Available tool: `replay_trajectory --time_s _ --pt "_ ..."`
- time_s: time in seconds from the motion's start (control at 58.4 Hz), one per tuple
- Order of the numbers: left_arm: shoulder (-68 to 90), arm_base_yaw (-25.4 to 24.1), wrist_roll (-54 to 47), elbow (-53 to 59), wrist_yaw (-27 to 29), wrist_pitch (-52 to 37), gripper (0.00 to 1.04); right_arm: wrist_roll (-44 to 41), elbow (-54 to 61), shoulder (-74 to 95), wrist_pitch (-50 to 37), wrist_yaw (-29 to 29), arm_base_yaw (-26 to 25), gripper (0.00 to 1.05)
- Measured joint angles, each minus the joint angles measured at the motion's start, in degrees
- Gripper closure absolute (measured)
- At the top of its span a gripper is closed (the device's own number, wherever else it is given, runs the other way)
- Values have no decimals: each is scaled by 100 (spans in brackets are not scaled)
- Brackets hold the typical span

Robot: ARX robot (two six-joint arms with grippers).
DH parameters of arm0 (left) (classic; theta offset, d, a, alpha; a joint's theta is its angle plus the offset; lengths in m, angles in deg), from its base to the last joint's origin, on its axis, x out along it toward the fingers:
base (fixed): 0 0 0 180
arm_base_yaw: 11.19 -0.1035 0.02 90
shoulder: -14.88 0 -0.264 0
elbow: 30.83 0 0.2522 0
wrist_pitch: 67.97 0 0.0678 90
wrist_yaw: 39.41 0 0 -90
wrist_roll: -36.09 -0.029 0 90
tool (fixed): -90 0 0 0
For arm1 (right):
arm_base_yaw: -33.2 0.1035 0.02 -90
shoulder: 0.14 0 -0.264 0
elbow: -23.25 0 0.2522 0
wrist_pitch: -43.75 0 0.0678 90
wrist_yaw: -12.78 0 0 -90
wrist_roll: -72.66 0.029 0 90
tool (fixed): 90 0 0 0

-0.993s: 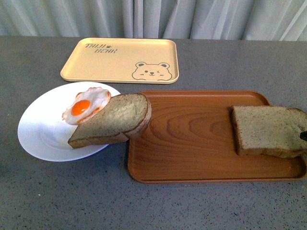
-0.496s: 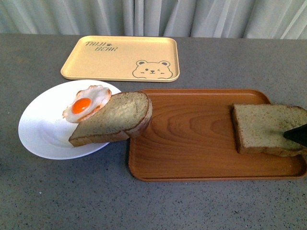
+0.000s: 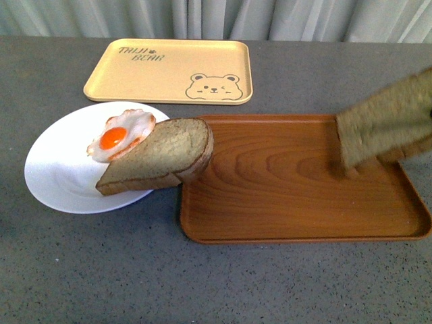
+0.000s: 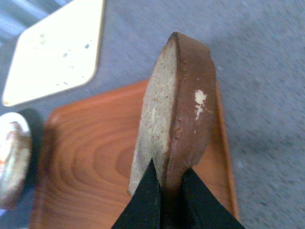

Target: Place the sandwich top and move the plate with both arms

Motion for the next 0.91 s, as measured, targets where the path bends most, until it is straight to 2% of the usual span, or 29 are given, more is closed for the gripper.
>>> replay_trajectory --time_s 0.325,0.462,0.753,0.907 --pt "0 0 0 0 0 0 9 822 -1364 404 -358 -595 2238 102" --pt "0 0 -2 0 0 0 9 1038 -1858 1034 -463 -780 2946 102" --pt "0 0 0 0 0 0 9 1561 -2135 2004 -658 -1272 3989 102" --pt "0 0 0 0 0 0 9 1744 -2146 2245 -654 -1589 4166 102"
